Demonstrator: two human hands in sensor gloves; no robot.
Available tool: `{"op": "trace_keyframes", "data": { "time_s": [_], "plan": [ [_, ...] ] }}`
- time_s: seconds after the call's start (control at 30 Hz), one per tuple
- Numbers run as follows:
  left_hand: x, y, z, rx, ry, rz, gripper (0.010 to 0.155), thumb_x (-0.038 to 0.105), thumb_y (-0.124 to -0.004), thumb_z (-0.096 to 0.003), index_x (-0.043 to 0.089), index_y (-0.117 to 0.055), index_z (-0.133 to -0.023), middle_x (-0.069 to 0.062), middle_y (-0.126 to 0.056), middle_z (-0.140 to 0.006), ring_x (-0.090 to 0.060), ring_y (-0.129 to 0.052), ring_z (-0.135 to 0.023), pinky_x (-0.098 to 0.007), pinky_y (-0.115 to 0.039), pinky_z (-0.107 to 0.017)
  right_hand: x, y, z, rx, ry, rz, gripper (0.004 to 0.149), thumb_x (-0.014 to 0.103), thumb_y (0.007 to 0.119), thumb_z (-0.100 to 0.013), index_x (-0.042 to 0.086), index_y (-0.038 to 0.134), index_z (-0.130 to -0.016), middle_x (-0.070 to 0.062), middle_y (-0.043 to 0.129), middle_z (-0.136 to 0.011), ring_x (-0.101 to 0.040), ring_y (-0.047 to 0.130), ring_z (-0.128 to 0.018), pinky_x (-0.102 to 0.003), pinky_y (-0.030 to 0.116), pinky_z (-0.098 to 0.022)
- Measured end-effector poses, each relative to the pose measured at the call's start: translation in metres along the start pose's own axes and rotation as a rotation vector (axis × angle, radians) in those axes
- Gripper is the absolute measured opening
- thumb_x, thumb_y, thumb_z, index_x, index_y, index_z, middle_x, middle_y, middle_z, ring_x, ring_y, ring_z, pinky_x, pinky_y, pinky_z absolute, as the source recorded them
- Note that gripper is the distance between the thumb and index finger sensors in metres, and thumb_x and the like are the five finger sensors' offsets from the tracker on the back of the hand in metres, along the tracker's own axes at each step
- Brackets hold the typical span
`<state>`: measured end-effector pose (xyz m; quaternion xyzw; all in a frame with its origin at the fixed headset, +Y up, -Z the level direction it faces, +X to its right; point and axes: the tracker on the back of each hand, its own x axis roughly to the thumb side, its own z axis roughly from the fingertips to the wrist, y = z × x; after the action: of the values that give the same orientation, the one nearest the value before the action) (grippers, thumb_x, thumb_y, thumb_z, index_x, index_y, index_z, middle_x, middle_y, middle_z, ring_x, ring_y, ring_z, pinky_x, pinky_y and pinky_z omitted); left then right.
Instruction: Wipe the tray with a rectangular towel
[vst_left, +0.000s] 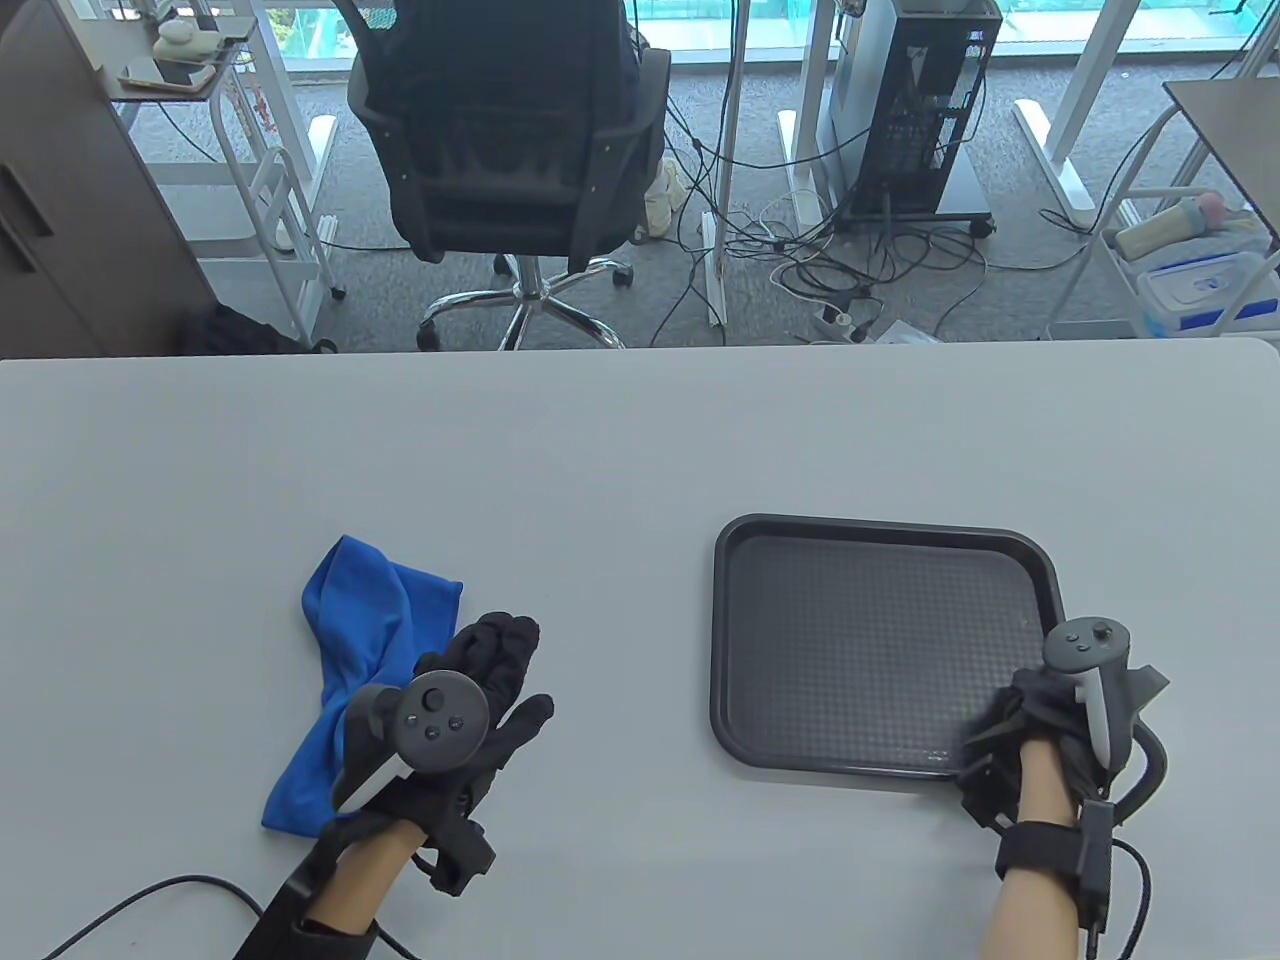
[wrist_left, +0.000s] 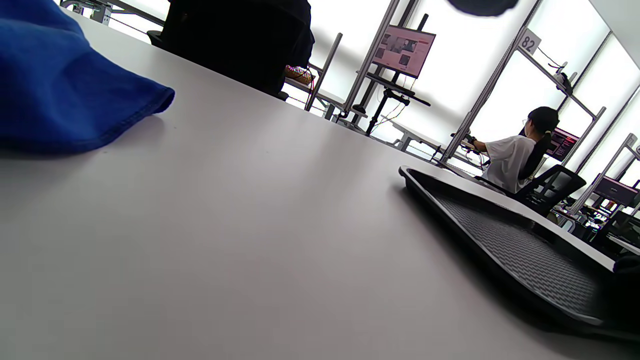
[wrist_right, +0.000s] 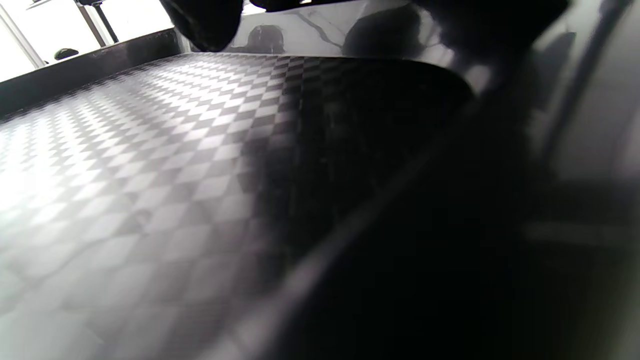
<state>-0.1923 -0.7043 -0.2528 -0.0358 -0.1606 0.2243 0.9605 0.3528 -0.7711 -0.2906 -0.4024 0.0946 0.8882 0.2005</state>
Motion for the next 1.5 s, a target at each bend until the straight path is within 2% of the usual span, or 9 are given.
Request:
{"op": "trace_keyframes", "data": {
  "time_s": [0.27,0.57,0.83,1.2,1.5],
  "plan": [
    [0.000,0.000,0.000,-0.009,0.005,-0.002,0.071,0.046,-0.064,-0.0535,0.022,-0.033,-0.113,-0.017,-0.033,-0.119,-0.043,-0.040,-0.113,-0.075,-0.033,-0.070,0.005,0.001,0.001,-0.001,-0.032,0.009,0.062,0.026,0.077,-0.047,0.015,0.045,-0.099,-0.020,0.052,-0.097,-0.043,0.060,-0.083,-0.056,0.057,-0.061],
    [0.000,0.000,-0.001,-0.013,0.009,-0.001,0.071,0.046,-0.064,-0.0536,0.021,-0.033,-0.113,-0.017,-0.033,-0.119,-0.043,-0.040,-0.113,-0.075,-0.033,-0.070,0.015,0.002,0.005,0.001,-0.084,0.098,0.057,0.022,0.081,-0.044,0.011,0.054,-0.094,-0.018,0.071,-0.082,-0.033,0.080,-0.064,-0.049,0.071,-0.046],
    [0.001,0.000,-0.001,-0.017,0.011,-0.003,0.071,0.046,-0.064,-0.0534,0.021,-0.033,-0.113,-0.017,-0.033,-0.119,-0.043,-0.040,-0.113,-0.075,-0.033,-0.070,0.032,0.013,0.013,0.152,-0.155,0.056,0.060,0.025,0.082,-0.043,0.004,0.056,-0.092,-0.018,0.076,-0.072,-0.028,0.086,-0.051,-0.045,0.077,-0.036],
    [0.001,-0.001,-0.002,-0.019,0.014,-0.005,0.071,0.046,-0.064,-0.0535,0.021,-0.033,-0.113,-0.017,-0.033,-0.119,-0.043,-0.040,-0.113,-0.075,-0.033,-0.070,0.083,0.046,0.052,0.276,-0.384,0.112,0.061,0.029,0.082,-0.044,-0.002,0.054,-0.089,-0.015,0.080,-0.063,-0.022,0.092,-0.039,-0.040,0.081,-0.028],
    [0.000,0.000,-0.002,-0.013,0.019,-0.004,0.071,0.046,-0.064,-0.0535,0.021,-0.033,-0.113,-0.017,-0.033,-0.119,-0.043,-0.040,-0.113,-0.075,-0.033,-0.070,0.109,0.070,0.090,0.390,-0.508,0.160,0.061,0.031,0.082,-0.044,-0.004,0.055,-0.086,-0.013,0.084,-0.056,-0.020,0.095,-0.030,-0.038,0.083,-0.021]
  ]
}}
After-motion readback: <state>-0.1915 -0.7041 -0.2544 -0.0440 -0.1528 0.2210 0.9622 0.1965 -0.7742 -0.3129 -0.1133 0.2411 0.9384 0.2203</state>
